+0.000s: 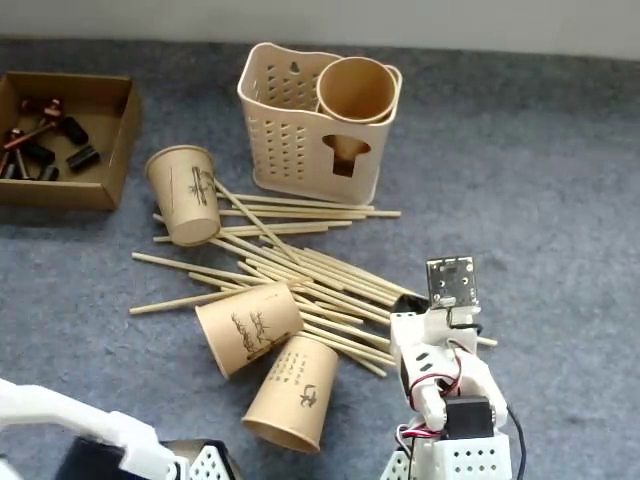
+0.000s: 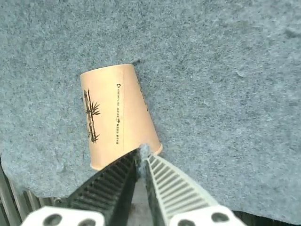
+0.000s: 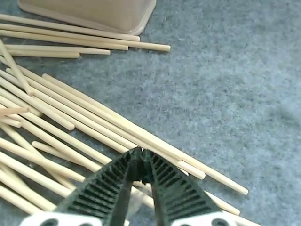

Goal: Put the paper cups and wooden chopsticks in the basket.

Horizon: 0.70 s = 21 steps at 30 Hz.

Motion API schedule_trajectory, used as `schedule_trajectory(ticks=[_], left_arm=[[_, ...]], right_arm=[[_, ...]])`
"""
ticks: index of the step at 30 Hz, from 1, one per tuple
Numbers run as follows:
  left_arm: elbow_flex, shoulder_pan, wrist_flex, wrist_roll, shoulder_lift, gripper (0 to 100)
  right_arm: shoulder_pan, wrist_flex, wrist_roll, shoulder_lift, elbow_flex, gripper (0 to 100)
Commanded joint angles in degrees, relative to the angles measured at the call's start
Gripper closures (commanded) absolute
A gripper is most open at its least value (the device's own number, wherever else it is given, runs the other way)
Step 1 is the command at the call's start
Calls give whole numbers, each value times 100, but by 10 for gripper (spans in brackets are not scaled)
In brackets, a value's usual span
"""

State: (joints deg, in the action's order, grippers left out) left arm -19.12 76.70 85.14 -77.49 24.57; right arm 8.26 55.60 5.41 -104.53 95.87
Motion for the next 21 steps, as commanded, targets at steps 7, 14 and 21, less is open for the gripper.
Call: schedule_trajectory(ticks=[7, 14, 21], left_arm=[[998, 84, 9, -2479, -1138, 819], [998, 84, -615, -3147, -1745, 793], [1015, 84, -1486, -2743, -2114, 793]], right_arm=[[-66, 13, 53, -31, 673, 993], [-66, 13, 53, -31, 673, 993], [-66, 13, 53, -31, 673, 993]])
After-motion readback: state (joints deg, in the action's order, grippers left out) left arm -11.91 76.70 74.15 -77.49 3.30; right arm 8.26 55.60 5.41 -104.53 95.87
